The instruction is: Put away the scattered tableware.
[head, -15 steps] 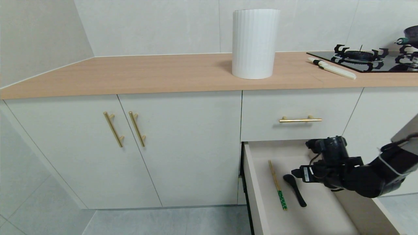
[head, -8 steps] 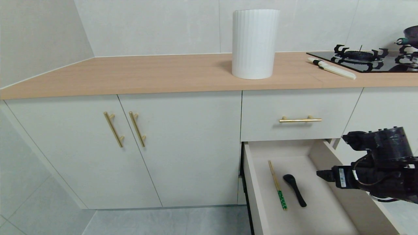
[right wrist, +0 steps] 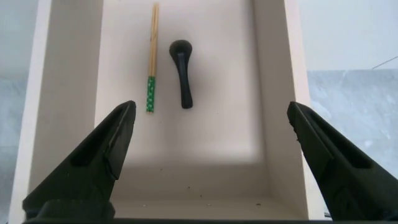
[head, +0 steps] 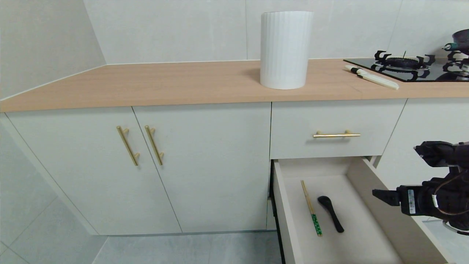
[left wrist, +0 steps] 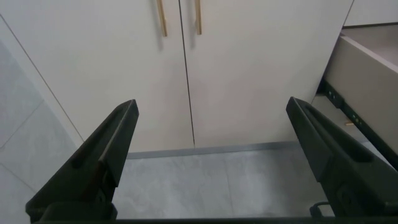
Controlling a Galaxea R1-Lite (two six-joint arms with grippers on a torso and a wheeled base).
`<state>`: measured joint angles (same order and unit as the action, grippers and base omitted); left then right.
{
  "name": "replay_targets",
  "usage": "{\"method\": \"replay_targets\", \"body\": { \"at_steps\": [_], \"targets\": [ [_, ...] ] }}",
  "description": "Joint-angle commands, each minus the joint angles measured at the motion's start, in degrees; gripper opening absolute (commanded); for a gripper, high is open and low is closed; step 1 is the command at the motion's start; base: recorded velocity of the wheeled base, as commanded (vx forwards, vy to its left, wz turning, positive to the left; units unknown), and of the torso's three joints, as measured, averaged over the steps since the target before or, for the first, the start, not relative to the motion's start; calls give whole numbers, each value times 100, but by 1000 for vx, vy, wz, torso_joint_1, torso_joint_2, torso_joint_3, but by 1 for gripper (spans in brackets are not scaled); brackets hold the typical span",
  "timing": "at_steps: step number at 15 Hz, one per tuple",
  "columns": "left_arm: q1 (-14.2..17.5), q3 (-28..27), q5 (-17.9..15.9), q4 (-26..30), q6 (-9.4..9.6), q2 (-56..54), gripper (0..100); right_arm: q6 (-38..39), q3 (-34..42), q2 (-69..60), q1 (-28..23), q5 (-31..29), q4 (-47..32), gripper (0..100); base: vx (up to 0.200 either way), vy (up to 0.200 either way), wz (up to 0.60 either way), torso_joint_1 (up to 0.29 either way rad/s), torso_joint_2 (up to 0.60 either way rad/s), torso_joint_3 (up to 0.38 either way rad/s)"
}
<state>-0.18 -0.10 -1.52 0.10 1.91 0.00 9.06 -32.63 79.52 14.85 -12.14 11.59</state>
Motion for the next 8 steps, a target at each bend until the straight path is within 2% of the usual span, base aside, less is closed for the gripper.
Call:
{"method": "replay_targets", "body": {
  "at_steps": [1, 6, 8],
  "targets": [
    [1, 1, 3, -1, -42, 0, 100, 0, 11, -33, 18, 28, -61, 100, -200, 0, 0, 7, 2, -2],
    [1, 1, 3, -1, -60, 0, 100, -44, 11, -51, 132, 36, -324, 100, -200, 0, 0, 0, 2, 4],
    [1, 1, 3, -1, -68, 0, 100, -44, 3, -42, 378, 45, -746, 100, 0, 0, 0, 0, 0, 0]
  ]
}}
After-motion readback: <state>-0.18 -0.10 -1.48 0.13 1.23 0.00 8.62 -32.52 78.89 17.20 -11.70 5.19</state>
